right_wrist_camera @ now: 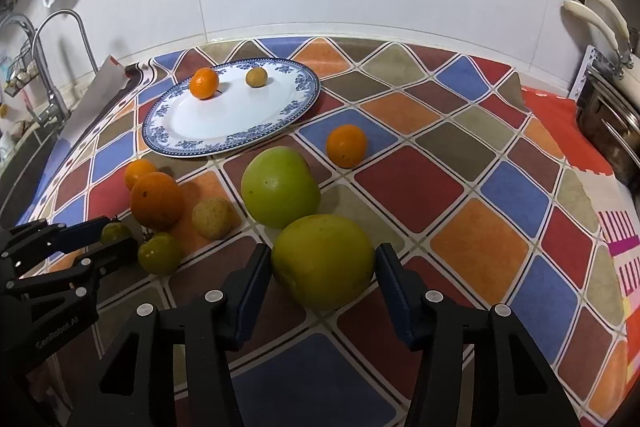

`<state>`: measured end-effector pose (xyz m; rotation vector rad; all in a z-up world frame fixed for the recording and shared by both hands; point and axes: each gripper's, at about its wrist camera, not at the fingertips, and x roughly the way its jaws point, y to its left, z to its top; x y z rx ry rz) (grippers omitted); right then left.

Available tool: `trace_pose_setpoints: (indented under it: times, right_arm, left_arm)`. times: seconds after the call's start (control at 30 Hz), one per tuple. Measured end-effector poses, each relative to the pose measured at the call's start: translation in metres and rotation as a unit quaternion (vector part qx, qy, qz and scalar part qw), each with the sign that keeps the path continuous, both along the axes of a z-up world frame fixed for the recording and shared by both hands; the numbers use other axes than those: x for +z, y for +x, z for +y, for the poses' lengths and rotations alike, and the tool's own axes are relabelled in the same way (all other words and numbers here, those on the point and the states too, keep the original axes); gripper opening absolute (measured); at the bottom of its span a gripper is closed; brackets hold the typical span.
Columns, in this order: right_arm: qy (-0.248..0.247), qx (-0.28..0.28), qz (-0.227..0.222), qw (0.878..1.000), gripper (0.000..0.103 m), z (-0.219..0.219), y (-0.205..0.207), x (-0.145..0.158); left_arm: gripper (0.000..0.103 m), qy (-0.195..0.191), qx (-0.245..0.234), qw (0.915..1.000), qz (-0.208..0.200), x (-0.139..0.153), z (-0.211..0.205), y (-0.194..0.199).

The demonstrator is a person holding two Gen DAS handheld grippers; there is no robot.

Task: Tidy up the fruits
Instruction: 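Grasp the small green fruit with the left gripper while the right grasps the yellow pomelo, then carry both fruits over the plate and lower them onto it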

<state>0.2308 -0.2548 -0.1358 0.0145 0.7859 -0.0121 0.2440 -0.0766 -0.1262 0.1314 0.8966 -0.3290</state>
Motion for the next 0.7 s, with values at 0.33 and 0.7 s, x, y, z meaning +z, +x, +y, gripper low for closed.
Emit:
trace_pose_setpoints:
  times: [0.33, 0.7]
  right_arm:
    - [0.003, 0.0, -0.005, 1.0, 0.054, 0.003, -0.008, 0.005]
    - [0.008, 0.01, -0.054, 0.998, 0.054, 0.017, -0.031, 0.043]
  left_arm:
    - [0.029, -0.007, -0.001, 0.9997, -0.023, 0.015, 0.004, -0.008]
    - [0.029, -0.02, -0.003, 0.9974, -0.069, 0.057, 0.014, -0.021]
